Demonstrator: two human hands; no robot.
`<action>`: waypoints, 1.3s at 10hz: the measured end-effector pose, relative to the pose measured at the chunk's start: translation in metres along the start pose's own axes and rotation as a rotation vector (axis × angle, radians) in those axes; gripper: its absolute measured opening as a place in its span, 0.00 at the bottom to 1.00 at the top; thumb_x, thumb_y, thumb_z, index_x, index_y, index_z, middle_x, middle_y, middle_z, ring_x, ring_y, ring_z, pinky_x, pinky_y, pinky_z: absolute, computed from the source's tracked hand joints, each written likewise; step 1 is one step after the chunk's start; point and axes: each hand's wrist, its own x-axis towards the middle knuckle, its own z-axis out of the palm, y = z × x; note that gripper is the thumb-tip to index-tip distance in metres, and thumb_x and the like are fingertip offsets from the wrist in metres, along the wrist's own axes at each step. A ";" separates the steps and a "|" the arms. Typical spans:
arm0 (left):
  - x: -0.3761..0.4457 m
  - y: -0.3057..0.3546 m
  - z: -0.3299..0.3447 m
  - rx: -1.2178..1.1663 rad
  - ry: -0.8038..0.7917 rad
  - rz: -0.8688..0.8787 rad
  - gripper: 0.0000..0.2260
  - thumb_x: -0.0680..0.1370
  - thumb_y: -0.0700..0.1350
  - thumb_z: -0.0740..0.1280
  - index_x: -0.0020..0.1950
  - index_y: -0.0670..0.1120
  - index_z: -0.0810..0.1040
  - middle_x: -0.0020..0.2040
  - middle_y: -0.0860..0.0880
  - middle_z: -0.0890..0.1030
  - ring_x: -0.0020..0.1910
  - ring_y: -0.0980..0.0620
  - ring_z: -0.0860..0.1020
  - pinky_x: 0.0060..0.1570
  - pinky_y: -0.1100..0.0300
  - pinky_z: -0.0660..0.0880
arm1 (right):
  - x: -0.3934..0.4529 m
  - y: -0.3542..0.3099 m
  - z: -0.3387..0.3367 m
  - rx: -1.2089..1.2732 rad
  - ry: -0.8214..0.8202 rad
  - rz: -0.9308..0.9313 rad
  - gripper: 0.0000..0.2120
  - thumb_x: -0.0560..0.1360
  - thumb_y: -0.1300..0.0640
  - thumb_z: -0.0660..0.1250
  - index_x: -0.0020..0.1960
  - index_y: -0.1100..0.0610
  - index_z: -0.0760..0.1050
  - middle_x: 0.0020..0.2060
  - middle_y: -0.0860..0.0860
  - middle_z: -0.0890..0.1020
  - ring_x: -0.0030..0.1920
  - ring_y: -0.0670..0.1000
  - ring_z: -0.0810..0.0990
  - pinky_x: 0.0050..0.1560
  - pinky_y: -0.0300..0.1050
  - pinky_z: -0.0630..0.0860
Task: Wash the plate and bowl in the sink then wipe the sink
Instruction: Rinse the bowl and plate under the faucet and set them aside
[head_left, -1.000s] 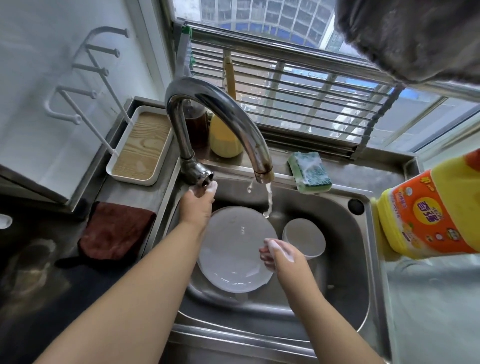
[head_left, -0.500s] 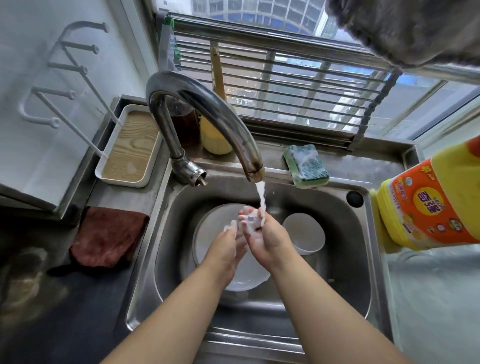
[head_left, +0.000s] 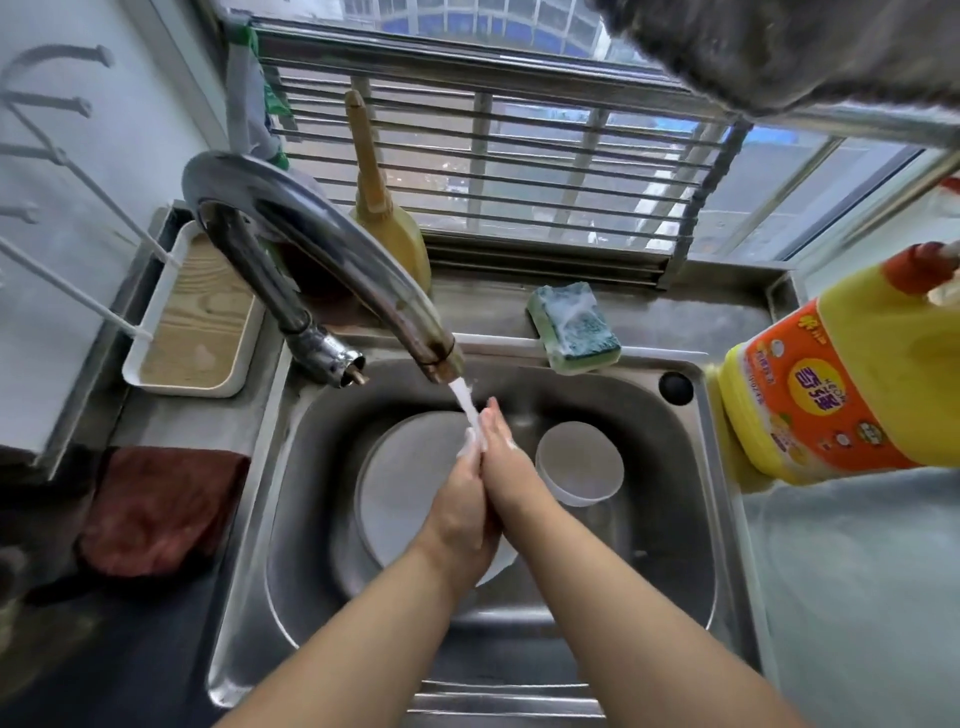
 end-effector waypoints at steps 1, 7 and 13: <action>0.011 0.011 -0.009 -1.154 -0.178 -0.258 0.23 0.83 0.49 0.52 0.77 0.44 0.57 0.76 0.50 0.62 0.73 0.56 0.61 0.67 0.63 0.60 | -0.007 0.011 0.018 -0.113 -0.006 -0.165 0.22 0.83 0.54 0.47 0.77 0.56 0.50 0.77 0.49 0.51 0.76 0.46 0.49 0.71 0.32 0.43; 0.003 -0.004 -0.018 0.443 0.164 0.146 0.09 0.80 0.40 0.62 0.43 0.52 0.69 0.40 0.53 0.71 0.39 0.57 0.71 0.39 0.65 0.68 | 0.008 0.012 0.025 0.645 0.244 0.248 0.25 0.80 0.44 0.50 0.31 0.58 0.67 0.21 0.55 0.71 0.26 0.55 0.72 0.32 0.43 0.74; 0.028 -0.012 -0.051 0.950 0.131 0.015 0.07 0.80 0.40 0.58 0.56 0.46 0.73 0.52 0.46 0.80 0.45 0.51 0.80 0.50 0.56 0.75 | 0.048 0.101 -0.106 0.237 0.507 0.645 0.16 0.78 0.59 0.63 0.64 0.64 0.68 0.46 0.62 0.78 0.28 0.54 0.76 0.20 0.39 0.73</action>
